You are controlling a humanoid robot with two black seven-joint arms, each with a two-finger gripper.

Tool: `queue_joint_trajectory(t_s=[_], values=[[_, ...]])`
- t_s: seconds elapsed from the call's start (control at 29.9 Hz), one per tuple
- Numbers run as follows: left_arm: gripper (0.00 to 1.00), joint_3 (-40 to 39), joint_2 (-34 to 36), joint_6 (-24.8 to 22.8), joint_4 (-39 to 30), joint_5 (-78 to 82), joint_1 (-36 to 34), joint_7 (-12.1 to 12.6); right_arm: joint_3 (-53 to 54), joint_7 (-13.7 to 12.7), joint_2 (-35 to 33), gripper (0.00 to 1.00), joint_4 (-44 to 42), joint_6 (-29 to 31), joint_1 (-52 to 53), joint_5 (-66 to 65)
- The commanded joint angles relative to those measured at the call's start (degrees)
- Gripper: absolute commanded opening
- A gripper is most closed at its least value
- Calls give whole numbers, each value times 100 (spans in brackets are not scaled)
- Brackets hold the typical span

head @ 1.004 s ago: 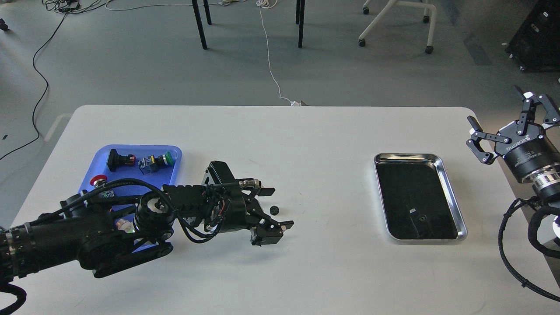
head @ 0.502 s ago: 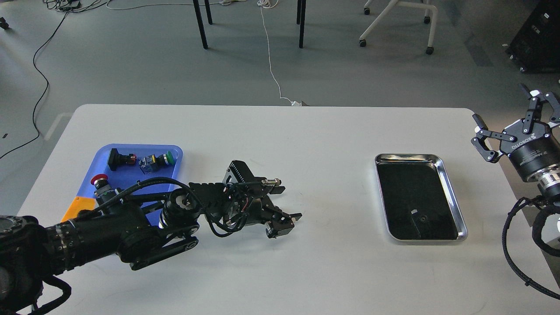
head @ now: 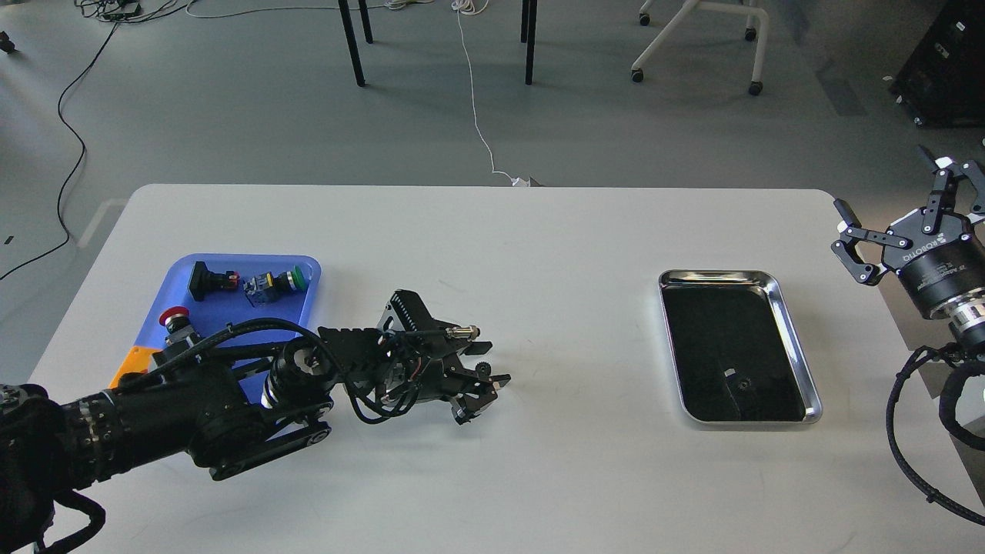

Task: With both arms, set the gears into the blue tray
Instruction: 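Lower the left gripper onto the black ring and close it, then carry the ring with the left gripper into the blue tray, release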

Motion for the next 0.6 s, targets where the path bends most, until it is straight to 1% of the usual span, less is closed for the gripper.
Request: queue_joint_trajectory(t_s=[0.0,0.1,0.17,0.27,0.3,0.37,0.47,0.57], values=[[45,-8,116,1,-11,3,50,-8,-1,-1,-8,98,1,1,0,0],[40,-17,178,1,-37,3,111,-9,7,-1,-35,98,1,1,0,0],[34,-8,187,1,-55,3,120,-9,7,-1,-35,98,1,1,0,0],[21,-17,231,1,-72,3,120,-9,7,-1,-35,98,1,1,0,0],[19,-34,240,1,-107,3,120,-9,7,8,-43,98,1,1,0,0],[16,-113,283,10,-221,-14,112,-9,7,8,-61,98,1,1,0,0],[15,-289,476,54,-546,-58,94,-9,7,-1,-79,98,-8,1,0,0],[14,-578,941,54,-915,-84,94,-9,7,8,-131,98,1,1,0,0]])
